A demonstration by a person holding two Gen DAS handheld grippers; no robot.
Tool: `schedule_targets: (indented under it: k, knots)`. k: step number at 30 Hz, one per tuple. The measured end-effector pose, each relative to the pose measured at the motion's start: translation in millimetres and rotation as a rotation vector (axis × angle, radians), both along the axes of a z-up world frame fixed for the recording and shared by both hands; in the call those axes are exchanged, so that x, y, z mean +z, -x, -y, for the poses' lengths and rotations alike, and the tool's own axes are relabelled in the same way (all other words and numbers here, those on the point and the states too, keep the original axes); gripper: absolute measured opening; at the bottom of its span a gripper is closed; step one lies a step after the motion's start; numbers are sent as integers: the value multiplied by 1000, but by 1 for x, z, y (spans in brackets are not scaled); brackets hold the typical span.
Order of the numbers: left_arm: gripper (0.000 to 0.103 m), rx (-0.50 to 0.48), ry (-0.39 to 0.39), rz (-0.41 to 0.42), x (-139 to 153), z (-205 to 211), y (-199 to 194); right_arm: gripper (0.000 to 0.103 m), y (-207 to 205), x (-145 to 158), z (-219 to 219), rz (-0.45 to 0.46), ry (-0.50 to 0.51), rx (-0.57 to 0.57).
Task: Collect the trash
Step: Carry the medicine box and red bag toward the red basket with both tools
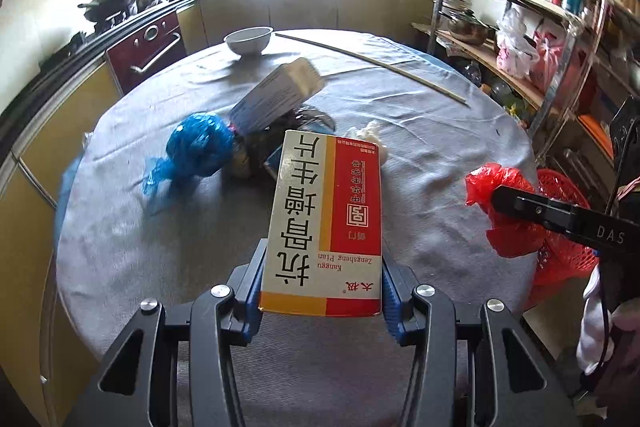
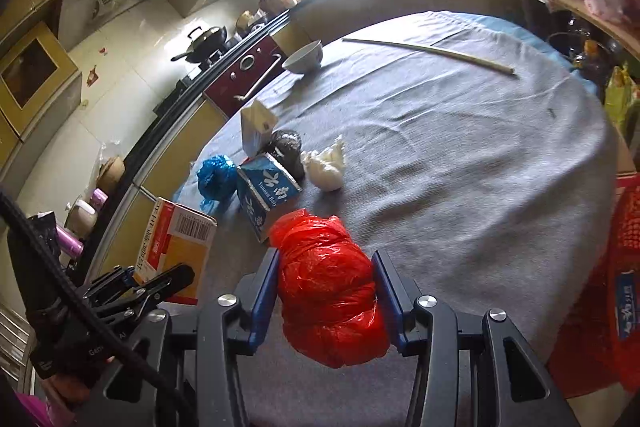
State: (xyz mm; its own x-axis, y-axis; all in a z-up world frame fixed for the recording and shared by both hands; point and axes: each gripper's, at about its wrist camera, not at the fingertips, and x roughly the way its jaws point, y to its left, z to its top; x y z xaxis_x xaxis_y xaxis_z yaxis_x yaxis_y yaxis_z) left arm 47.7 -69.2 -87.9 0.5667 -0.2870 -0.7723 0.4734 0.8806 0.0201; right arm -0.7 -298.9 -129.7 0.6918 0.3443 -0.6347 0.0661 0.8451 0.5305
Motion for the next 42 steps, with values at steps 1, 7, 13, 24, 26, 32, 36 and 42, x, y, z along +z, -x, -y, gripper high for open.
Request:
schedule_targets:
  k: [1, 7, 13, 24, 26, 32, 36, 42]
  knots:
    - [50, -5, -8, 4, 0, 4, 2, 49, 3, 1, 3, 3, -1, -7]
    - [50, -29, -51, 21, 1, 22, 12, 49, 17, 1, 20, 9, -16, -43]
    - [50, -50, -78, 31, 2, 37, 19, 49, 27, 0, 31, 17, -29, -65]
    - [50, -92, -118, 61, 5, 63, 32, 49, 43, 1, 51, 41, -48, -107]
    - [50, -99, -131, 68, 5, 67, 34, 49, 45, 0, 55, 41, -54, -116]
    - [50, -117, -158, 85, 5, 79, 40, 49, 53, -3, 68, 43, -67, -142]
    - [50, -134, -175, 98, 5, 88, 44, 49, 60, -4, 77, 48, -77, -164]
    - [50, -165, -203, 116, 5, 104, 51, 49, 71, -6, 93, 56, -89, -198]
